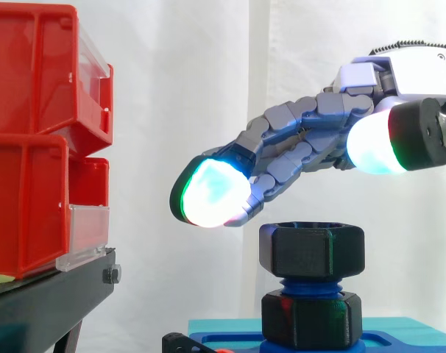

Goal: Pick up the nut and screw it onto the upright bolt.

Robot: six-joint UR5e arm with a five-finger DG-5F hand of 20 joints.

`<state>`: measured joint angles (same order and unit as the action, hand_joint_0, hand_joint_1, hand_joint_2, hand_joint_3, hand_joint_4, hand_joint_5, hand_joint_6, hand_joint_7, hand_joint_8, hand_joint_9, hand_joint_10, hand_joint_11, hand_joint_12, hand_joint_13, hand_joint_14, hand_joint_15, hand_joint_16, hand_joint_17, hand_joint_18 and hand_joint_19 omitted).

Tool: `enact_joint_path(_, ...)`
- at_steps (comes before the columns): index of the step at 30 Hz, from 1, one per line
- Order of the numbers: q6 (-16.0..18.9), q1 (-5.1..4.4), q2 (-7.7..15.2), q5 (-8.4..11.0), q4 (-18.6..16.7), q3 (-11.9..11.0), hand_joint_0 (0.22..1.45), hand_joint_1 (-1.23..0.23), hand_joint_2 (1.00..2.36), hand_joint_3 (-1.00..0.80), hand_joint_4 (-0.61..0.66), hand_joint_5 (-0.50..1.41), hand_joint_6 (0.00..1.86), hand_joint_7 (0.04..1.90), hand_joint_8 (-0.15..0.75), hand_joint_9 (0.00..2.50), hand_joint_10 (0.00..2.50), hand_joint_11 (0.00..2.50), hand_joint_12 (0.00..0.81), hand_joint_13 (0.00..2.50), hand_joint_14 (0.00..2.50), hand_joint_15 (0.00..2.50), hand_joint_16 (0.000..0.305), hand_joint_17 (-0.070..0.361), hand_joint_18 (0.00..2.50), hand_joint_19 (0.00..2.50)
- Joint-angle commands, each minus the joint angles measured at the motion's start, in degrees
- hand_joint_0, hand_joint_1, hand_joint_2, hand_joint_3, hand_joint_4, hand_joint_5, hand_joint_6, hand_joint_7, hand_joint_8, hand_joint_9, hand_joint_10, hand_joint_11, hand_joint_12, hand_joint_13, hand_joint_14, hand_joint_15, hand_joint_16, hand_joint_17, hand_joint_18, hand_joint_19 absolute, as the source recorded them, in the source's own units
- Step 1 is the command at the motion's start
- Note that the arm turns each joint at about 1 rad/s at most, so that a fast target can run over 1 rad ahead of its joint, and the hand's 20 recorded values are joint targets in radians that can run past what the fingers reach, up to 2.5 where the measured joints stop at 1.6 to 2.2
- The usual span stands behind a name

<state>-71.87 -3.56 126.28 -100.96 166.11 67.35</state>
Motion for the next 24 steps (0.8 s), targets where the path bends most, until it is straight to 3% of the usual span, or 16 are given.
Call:
enact_joint_path(1, -0.03, -0.04, 0.02, -0.11, 1.05, -0.02, 0.46, -0.34, 1.0, -0.5, 0.2, -0.14, 0.5, 0.67, 0.217, 0.44, 0.0, 0.0, 0.306, 0.07, 0.0, 0.0, 0.035, 0.079, 0.0, 0.0)
enact_joint_path(24, -2.58, -0.22, -0.07, -0.29, 2.99, -0.02, 0.47, -0.35, 1.0, -0.5, 0.21, -0.14, 0.5, 0.71, 0.231, 0.47, 0.0, 0.0, 0.277, 0.08, 0.0, 0.0, 0.028, 0.062, 0.0, 0.0)
